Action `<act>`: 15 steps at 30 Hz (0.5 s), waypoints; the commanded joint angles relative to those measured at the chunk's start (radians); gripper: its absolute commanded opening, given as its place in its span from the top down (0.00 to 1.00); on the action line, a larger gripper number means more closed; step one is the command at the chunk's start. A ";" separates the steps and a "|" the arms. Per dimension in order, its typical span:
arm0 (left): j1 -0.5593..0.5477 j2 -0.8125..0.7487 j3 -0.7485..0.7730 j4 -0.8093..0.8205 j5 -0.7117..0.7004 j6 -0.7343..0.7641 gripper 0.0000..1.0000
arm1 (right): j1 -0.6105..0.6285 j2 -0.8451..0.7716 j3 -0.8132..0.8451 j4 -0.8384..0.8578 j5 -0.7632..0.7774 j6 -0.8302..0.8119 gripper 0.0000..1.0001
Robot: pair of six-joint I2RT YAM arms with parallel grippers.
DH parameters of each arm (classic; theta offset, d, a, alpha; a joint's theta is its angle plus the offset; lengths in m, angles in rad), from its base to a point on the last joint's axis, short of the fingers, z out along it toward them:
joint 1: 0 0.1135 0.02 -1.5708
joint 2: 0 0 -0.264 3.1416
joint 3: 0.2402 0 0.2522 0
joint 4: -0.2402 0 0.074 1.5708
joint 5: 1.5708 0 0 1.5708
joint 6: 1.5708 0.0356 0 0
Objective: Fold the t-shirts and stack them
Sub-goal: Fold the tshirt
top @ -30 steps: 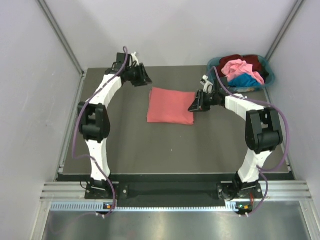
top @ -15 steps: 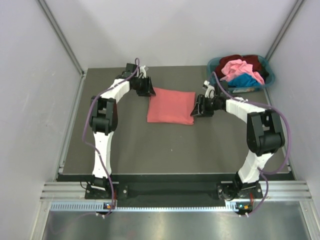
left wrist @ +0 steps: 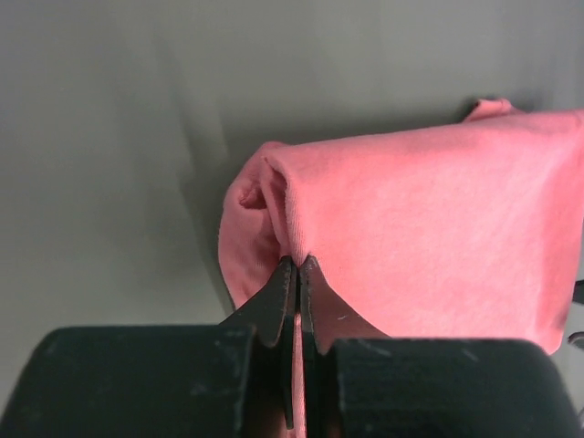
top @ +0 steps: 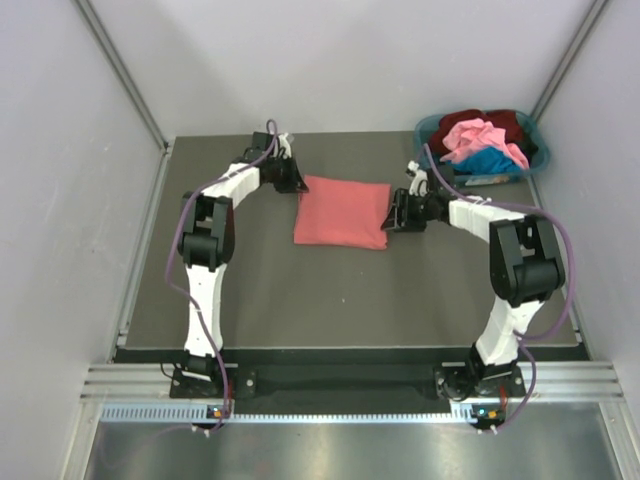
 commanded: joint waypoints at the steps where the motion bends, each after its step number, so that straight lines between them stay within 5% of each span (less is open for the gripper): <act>1: 0.013 -0.076 -0.049 0.121 -0.035 -0.078 1.00 | 0.009 0.008 -0.020 0.119 -0.044 0.016 0.49; 11: 0.033 -0.121 -0.124 0.189 -0.061 -0.137 1.00 | 0.037 0.026 -0.083 0.223 -0.079 0.046 0.50; 15: 0.033 -0.147 -0.130 0.190 -0.070 -0.135 1.00 | 0.048 0.050 -0.100 0.263 -0.081 0.068 0.65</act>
